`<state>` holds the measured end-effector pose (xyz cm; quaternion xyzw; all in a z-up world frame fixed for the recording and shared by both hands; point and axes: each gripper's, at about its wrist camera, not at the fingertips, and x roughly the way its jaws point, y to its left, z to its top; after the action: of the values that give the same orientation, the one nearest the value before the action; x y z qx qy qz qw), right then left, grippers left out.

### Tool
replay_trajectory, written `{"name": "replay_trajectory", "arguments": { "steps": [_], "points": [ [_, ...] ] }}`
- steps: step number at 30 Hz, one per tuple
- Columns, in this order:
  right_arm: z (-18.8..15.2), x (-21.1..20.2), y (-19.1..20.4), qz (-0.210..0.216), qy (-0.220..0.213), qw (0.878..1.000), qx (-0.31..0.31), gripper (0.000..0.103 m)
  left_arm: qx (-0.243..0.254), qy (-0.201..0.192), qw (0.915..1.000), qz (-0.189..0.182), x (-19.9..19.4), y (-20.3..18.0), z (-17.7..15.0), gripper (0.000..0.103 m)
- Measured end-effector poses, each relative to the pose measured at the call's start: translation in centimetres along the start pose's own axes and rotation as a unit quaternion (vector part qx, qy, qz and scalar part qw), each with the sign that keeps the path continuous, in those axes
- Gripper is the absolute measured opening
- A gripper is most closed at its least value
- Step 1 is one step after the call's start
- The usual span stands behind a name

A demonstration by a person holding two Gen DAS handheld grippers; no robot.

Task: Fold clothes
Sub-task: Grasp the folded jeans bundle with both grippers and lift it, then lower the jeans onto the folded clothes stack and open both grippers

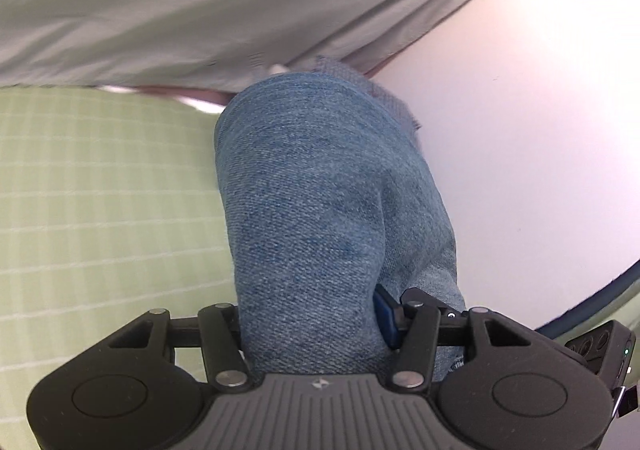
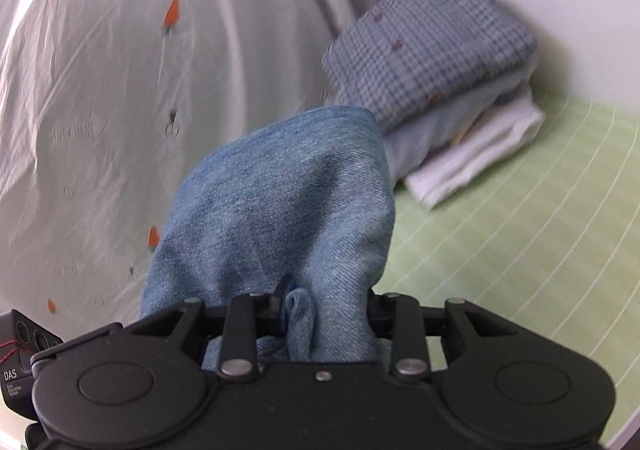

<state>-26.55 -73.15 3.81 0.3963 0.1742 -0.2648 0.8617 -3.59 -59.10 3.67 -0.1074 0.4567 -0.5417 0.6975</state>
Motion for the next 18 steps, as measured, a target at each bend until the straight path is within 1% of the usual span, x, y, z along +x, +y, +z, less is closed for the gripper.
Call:
{"name": "replay_trajectory", "arguments": {
  "steps": [3, 7, 10, 12, 13, 14, 15, 16, 17, 18],
  "points": [
    [6.2, -0.3, -2.1, 0.012, -0.031, 0.999, -0.021, 0.032, 0.008, -0.03, 0.9994, -0.015, 4.3, -4.7, 3.1, 0.055],
    [15.6, 0.7, -4.5, 0.033, -0.083, 0.994, -0.061, 0.032, 0.024, -0.071, 0.9966, -0.036, 10.0, -10.0, 8.5, 0.056],
    [22.2, 2.7, -5.4, 0.049, -0.116, 0.988, -0.084, 0.032, 0.037, -0.101, 0.9937, -0.034, 13.6, -13.0, 13.0, 0.056],
    [25.8, 4.7, -5.8, 0.054, -0.134, 0.984, -0.104, 0.032, 0.047, -0.116, 0.9919, -0.026, 15.9, -13.8, 15.4, 0.06],
    [27.3, 6.0, -6.1, 0.054, -0.141, 0.982, -0.109, 0.033, 0.047, -0.116, 0.9921, -0.012, 17.7, -13.5, 16.4, 0.066],
    [28.5, 7.8, -6.6, 0.047, -0.144, 0.982, -0.114, 0.036, 0.047, -0.116, 0.9921, 0.002, 19.5, -13.2, 17.5, 0.071],
    [29.5, 9.9, -7.1, 0.036, -0.144, 0.982, -0.12, 0.04, 0.047, -0.114, 0.9922, 0.02, 21.3, -12.8, 18.4, 0.073],
    [30.3, 12.2, -7.7, 0.016, -0.14, 0.982, -0.127, 0.043, 0.046, -0.104, 0.9921, 0.052, 23.0, -11.9, 18.7, 0.074],
    [30.5, 14.8, -8.3, -0.012, -0.126, 0.982, -0.139, 0.047, 0.046, -0.094, 0.9909, 0.084, 24.7, -10.9, 19.0, 0.074],
    [30.4, 17.5, -9.0, -0.042, -0.109, 0.981, -0.152, 0.048, 0.048, -0.083, 0.9887, 0.115, 26.6, -9.6, 19.0, 0.076]
  ]
}}
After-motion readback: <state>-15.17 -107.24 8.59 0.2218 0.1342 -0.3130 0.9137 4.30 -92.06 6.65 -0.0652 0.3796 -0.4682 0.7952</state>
